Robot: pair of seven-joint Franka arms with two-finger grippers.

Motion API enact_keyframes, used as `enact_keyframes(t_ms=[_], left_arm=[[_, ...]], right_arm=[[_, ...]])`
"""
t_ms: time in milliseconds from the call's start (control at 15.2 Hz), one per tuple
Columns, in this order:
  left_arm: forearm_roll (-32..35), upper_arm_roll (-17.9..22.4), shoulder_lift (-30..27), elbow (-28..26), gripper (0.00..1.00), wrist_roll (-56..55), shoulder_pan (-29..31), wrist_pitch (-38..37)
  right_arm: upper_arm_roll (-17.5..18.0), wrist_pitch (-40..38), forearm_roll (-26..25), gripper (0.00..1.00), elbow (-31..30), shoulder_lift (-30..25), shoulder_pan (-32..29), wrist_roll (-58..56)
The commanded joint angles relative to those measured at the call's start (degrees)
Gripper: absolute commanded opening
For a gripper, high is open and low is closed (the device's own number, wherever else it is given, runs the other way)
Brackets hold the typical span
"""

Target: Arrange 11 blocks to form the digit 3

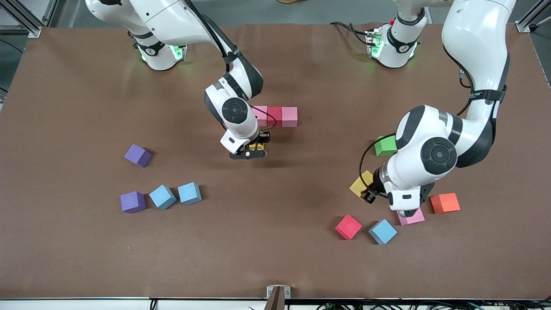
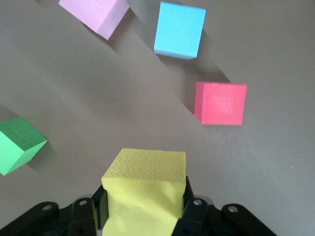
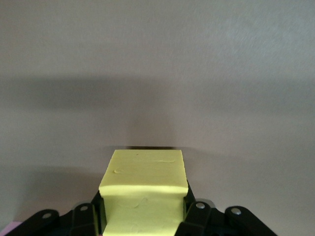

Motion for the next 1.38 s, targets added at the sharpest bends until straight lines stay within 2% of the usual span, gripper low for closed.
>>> enact_keyframes(t_ms=[0, 263, 461, 922, 1317], left_arm=[[-0.18, -0.26, -0.62, 0.18, 0.00, 0.76, -0.23, -1.69], [-0.53, -0.35, 0.17, 0.18, 0.00, 3.38, -1.55, -1.60], [-0.71, -0.53, 3.15, 0.10, 0.00, 4.27, -3.57, -1.60], [-0.88, -0.53, 3.34, -0.26, 0.00, 4.45, -3.92, -1.69], [-0.71, -0.44, 2.63, -0.26, 0.00, 4.98, -3.49, -4.59]], right_arm=[[-0.67, -0.71, -1.04, 0.29, 0.15, 0.24, 1.18, 1.98], [-0.76, -0.54, -1.04, 0.29, 0.15, 1.11, 1.97, 2.24], [-0.76, -0.54, -1.04, 0.29, 0.15, 1.12, 2.41, 3.30], [-0.67, -0.45, -1.04, 0.29, -0.81, 1.20, 3.55, 3.91], [-0.76, -0.45, -1.04, 0.30, -1.08, 1.20, 4.17, 3.83]])
